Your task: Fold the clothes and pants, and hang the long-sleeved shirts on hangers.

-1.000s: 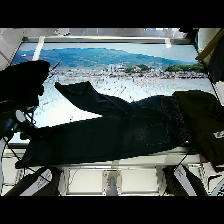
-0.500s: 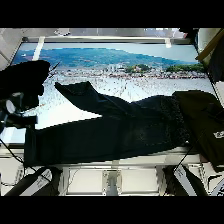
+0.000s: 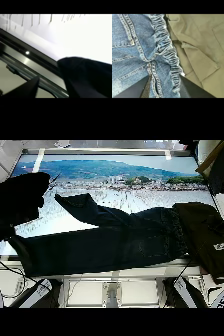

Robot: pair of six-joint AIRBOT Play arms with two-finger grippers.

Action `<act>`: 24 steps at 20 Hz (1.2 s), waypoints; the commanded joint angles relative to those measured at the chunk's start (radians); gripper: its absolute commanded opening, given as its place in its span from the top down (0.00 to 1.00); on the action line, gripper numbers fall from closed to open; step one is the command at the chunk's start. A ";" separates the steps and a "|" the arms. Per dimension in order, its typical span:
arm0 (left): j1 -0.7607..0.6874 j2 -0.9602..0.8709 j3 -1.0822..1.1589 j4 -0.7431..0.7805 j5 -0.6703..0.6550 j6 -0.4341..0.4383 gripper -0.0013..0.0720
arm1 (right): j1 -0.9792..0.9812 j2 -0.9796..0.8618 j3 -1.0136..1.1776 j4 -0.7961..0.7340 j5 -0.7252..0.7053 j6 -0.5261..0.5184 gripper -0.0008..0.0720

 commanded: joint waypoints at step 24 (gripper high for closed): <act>-0.334 -0.541 0.370 -0.972 0.362 -0.006 0.28 | 0.002 -0.007 0.001 0.006 -0.116 -0.011 0.45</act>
